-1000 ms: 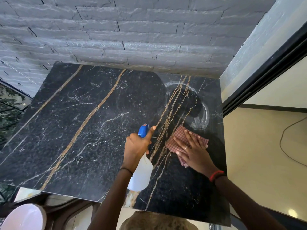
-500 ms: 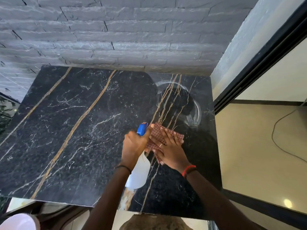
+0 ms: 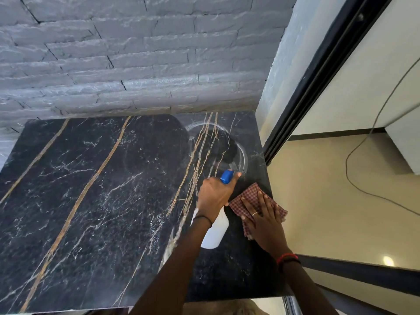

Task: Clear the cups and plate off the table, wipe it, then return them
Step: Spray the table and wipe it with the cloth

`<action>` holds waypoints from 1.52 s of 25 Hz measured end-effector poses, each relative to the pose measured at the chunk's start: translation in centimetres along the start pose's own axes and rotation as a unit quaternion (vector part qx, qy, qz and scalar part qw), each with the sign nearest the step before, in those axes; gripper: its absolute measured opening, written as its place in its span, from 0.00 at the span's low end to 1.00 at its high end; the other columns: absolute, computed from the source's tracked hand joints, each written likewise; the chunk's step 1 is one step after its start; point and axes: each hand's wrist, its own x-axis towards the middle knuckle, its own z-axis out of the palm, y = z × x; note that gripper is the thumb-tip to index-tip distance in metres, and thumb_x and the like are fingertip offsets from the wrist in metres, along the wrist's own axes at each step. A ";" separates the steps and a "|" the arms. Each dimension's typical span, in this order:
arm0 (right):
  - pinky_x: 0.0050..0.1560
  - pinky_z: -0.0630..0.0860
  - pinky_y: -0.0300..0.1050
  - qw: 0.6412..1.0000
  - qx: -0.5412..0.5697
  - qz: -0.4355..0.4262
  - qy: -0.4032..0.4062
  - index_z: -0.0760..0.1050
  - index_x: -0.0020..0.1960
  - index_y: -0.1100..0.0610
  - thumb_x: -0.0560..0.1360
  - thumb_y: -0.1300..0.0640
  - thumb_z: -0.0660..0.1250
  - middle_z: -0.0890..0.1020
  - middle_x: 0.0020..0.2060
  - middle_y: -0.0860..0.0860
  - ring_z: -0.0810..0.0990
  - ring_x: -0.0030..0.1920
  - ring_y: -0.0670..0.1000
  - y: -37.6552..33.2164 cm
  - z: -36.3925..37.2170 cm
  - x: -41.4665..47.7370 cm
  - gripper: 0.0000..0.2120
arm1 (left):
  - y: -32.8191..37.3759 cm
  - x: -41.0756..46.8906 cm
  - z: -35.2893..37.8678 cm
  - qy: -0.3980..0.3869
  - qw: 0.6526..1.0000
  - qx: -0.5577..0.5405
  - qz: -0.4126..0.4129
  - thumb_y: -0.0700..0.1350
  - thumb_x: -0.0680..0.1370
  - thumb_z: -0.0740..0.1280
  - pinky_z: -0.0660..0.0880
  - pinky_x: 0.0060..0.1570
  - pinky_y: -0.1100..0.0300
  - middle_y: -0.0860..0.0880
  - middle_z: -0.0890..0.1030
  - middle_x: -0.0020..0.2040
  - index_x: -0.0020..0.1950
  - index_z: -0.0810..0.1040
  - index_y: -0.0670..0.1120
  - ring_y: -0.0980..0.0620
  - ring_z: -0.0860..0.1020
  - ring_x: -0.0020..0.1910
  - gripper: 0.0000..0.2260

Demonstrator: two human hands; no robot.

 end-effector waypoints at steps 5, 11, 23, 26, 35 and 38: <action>0.75 0.44 0.61 1.000 -0.009 0.006 -0.014 0.56 0.75 0.43 0.80 0.43 0.55 0.52 0.77 0.58 0.47 0.77 0.59 0.1 0.2 -0.1 0.25 | 1.2 -0.1 2.4 -0.015 1.000 0.003 0.009 0.70 0.70 0.65 0.81 0.41 0.55 0.45 0.80 0.33 0.37 0.74 0.45 0.47 0.82 0.34 0.27; 0.75 0.43 0.62 1.000 0.008 0.002 0.004 0.60 0.74 0.43 0.79 0.46 0.59 0.54 0.77 0.58 0.49 0.77 0.60 -0.2 -0.3 -0.5 0.24 | 1.5 0.0 3.1 -0.003 1.000 0.014 0.008 0.70 0.70 0.66 0.74 0.34 0.60 0.48 0.75 0.29 0.38 0.74 0.45 0.50 0.77 0.30 0.26; 0.68 0.63 0.69 0.998 0.012 -0.010 0.059 0.72 0.68 0.46 0.74 0.49 0.69 0.69 0.70 0.62 0.65 0.71 0.64 -0.2 -0.6 -0.6 0.23 | 2.5 0.3 4.2 -0.059 0.998 -0.007 -0.028 0.69 0.70 0.66 0.74 0.35 0.60 0.45 0.80 0.36 0.43 0.77 0.44 0.50 0.79 0.34 0.27; 0.69 0.61 0.67 0.998 0.010 -0.015 0.058 0.69 0.70 0.45 0.78 0.44 0.58 0.68 0.71 0.62 0.64 0.72 0.63 0.3 -0.8 0.1 0.22 | 2.3 0.5 3.9 -0.021 0.999 -0.026 -0.036 0.68 0.70 0.67 0.80 0.42 0.53 0.40 0.83 0.38 0.44 0.79 0.41 0.44 0.82 0.37 0.27; 0.75 0.43 0.63 0.999 0.008 -0.034 0.018 0.58 0.75 0.42 0.80 0.43 0.55 0.56 0.77 0.59 0.49 0.77 0.60 1.6 -1.9 10.4 0.24 | -0.2 1.8 0.7 -0.008 0.994 -0.076 -0.077 0.66 0.73 0.64 0.81 0.49 0.50 0.45 0.83 0.39 0.47 0.79 0.42 0.49 0.80 0.34 0.27; 0.75 0.42 0.62 0.998 0.013 -0.055 -0.007 0.55 0.76 0.41 0.81 0.42 0.52 0.50 0.78 0.58 0.44 0.77 0.58 -1.0 -1.9 13.9 0.24 | -0.7 2.0 -0.4 0.013 0.993 -0.078 -0.087 0.68 0.72 0.64 0.79 0.41 0.54 0.44 0.82 0.34 0.41 0.78 0.43 0.51 0.79 0.28 0.26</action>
